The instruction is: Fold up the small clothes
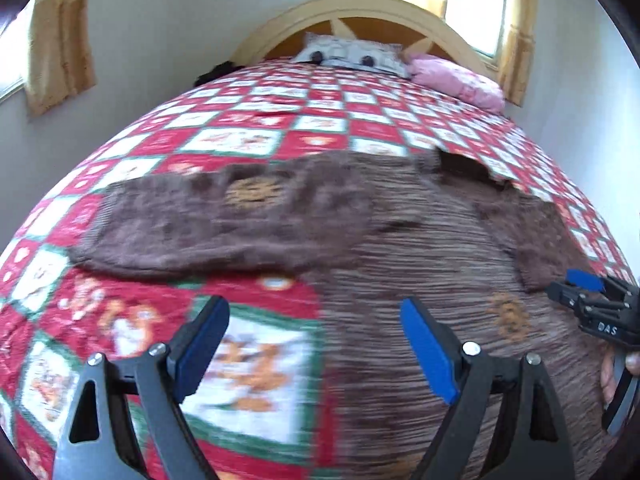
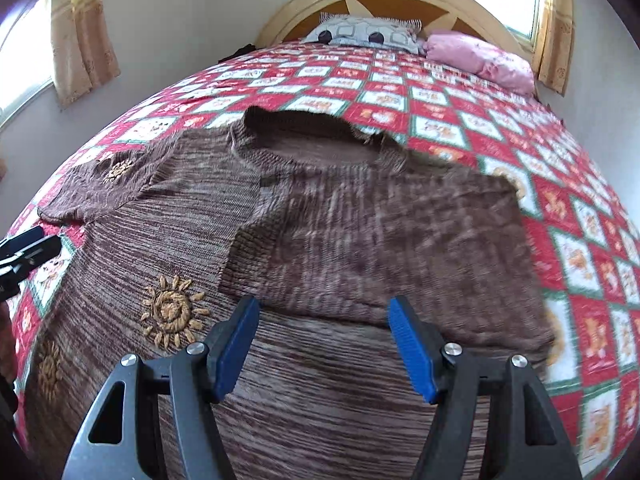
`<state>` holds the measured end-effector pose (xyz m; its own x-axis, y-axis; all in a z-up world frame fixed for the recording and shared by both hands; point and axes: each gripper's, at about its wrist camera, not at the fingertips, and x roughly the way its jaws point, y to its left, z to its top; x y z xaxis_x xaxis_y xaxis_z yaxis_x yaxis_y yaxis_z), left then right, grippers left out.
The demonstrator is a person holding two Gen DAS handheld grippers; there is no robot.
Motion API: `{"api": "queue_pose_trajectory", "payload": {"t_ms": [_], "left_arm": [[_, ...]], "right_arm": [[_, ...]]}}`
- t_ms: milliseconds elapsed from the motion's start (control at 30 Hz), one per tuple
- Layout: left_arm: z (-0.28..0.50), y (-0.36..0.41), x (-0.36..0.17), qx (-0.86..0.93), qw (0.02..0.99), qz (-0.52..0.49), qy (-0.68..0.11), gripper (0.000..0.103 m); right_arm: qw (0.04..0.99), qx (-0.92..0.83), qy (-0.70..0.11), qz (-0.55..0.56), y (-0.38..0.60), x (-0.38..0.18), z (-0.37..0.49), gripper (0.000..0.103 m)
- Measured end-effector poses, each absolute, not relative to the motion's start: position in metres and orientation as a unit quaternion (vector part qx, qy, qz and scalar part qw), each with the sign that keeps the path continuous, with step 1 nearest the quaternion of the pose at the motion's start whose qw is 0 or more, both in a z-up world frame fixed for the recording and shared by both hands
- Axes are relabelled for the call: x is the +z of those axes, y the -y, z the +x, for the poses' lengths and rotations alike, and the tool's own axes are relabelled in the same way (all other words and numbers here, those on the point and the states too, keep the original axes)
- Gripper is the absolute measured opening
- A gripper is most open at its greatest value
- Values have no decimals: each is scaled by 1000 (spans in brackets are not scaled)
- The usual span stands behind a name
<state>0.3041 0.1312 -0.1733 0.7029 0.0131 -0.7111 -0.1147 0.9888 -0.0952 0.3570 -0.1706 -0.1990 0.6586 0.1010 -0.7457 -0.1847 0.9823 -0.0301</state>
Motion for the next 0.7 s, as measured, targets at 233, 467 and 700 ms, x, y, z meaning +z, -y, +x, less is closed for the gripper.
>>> {"api": "queue_pose_trajectory", "payload": {"t_ms": [233,467,700], "left_arm": [[308,-220,-183,124,905,-108,-393,90],[312,-299,-196,164,880,-211,-393,88],[320,-319,-204,156,868,-289,-373,79]], "right_arm": [[907,67,-411,-58,163,-214,357,68],[911,65,-402,-63,162,-218,356,70],[912,71,-400,-50,167,-219,355,71]]}}
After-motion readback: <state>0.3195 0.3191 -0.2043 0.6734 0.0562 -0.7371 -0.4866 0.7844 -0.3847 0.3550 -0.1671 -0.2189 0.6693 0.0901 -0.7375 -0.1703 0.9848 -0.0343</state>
